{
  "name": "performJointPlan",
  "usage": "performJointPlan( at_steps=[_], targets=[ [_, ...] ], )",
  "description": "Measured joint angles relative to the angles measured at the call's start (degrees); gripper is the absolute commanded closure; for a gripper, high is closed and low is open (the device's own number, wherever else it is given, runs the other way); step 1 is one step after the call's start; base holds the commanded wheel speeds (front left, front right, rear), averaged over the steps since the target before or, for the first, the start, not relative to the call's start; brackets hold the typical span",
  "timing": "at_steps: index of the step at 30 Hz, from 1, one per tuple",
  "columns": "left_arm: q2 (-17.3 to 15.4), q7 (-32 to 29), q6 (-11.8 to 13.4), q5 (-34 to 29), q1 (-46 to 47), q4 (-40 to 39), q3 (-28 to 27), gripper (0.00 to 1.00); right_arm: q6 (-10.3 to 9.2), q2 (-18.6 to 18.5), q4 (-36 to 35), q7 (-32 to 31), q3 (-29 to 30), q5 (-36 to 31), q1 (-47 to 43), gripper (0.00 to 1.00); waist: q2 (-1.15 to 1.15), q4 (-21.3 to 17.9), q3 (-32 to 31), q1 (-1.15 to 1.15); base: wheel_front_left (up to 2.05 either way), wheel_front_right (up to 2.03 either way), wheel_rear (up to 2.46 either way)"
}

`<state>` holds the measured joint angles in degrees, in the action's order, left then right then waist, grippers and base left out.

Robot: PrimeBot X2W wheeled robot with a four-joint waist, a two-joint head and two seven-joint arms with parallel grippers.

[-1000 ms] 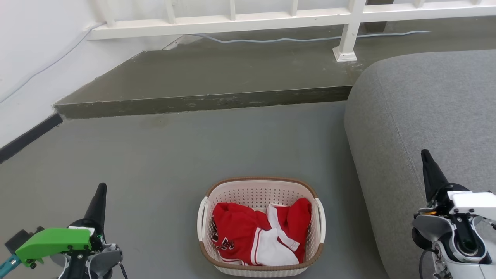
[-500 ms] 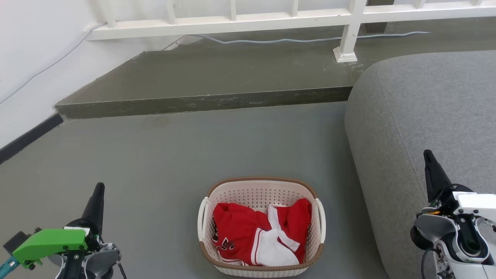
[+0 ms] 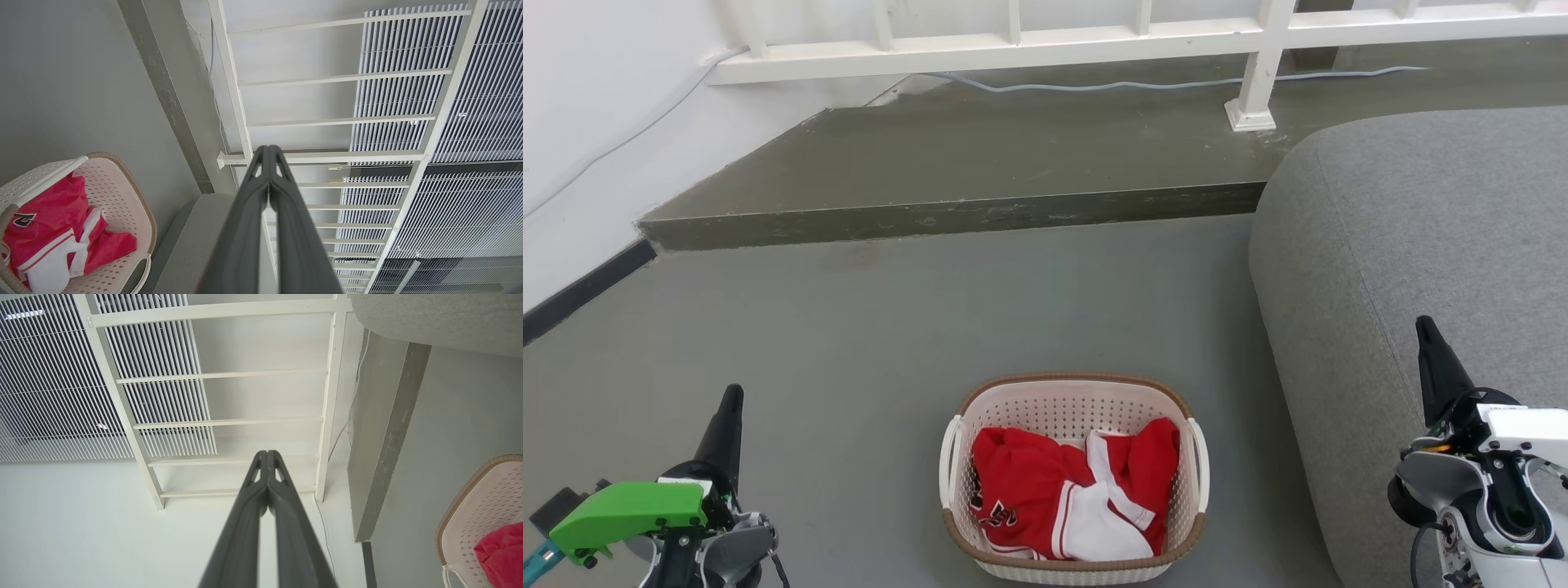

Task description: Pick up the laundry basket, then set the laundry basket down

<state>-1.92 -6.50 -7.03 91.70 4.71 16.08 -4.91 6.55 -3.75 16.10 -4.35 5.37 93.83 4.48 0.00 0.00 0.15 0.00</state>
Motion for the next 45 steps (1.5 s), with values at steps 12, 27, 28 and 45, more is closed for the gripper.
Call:
performJointPlan(
  at_steps=[12,27,28,45],
  targets=[
    [0.0,0.0,0.0,0.0,0.0,-0.1,0.0,1.00,0.00,0.0,0.0,0.0,0.0,0.0,0.0,1.00,0.00,0.0,0.0,0.00,0.00,0.00,0.00],
    [0.0,0.0,0.0,0.0,0.0,-0.1,0.0,1.00,0.00,0.0,0.0,-0.1,0.1,0.0,0.0,1.00,0.00,0.0,0.0,0.00,0.00,0.00,0.00],
    [0.0,0.0,0.0,0.0,0.0,-0.1,0.0,1.00,0.00,0.0,0.0,-0.1,0.1,0.0,0.0,1.00,0.00,0.0,0.0,0.00,0.00,0.00,0.00],
    [0.0,0.0,0.0,0.0,0.0,-0.2,0.0,1.00,0.00,0.1,0.0,-0.1,0.1,0.0,0.0,1.00,0.00,0.0,0.0,0.00,0.00,0.00,0.00]
  ],
)
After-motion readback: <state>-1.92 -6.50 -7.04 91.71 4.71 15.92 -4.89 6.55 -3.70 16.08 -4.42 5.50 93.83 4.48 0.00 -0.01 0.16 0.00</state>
